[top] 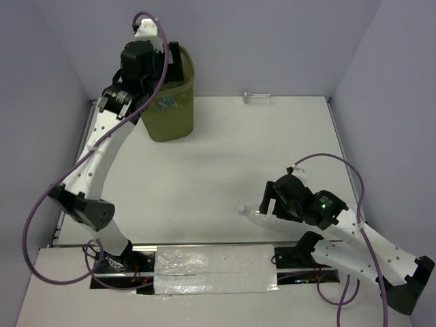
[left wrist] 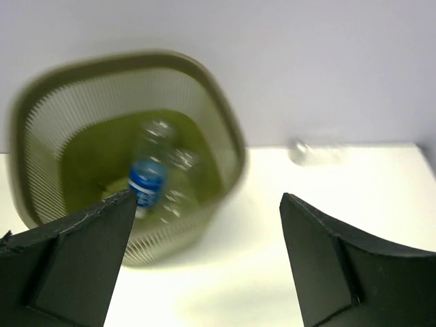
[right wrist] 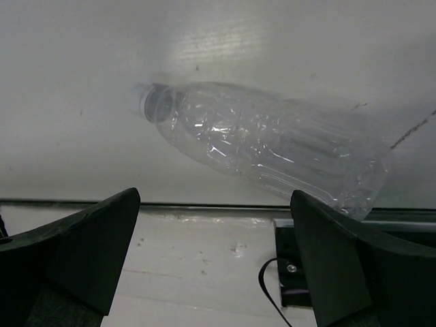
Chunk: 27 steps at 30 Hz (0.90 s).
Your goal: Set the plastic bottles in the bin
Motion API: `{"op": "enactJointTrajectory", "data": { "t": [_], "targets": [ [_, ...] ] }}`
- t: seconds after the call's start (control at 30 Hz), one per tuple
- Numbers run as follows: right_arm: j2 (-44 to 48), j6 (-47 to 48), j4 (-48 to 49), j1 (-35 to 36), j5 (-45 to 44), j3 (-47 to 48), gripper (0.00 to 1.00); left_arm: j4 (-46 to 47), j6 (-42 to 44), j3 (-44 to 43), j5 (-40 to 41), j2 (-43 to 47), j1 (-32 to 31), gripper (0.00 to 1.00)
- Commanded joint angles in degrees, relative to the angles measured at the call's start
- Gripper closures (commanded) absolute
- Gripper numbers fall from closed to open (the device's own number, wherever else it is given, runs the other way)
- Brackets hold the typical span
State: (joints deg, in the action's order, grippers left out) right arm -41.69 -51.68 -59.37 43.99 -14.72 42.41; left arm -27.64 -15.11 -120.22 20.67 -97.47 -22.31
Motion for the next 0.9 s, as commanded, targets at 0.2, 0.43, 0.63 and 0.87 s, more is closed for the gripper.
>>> {"op": "enactJointTrajectory", "data": {
  "t": [0.2,0.43,0.63,0.87],
  "targets": [
    [-12.1,13.8,2.0,5.3,7.5,5.6,0.00,-1.0,-5.8,11.5,-8.9,12.4,-0.8,0.01],
    [-33.6,25.7,-7.4,17.6,-4.8,20.9,0.00,-2.0,-8.7,17.4,-7.4,16.2,-0.8,0.01],
    [-39.9,27.2,-6.7,19.0,-5.3,24.4,0.00,-2.2,-9.2,21.3,-6.8,19.6,-0.7,0.01],
    [-44.3,24.6,-5.8,17.9,-6.4,19.6,0.00,-3.0,-8.8,20.6,-7.0,19.2,-0.7,0.01]
  ]
}}
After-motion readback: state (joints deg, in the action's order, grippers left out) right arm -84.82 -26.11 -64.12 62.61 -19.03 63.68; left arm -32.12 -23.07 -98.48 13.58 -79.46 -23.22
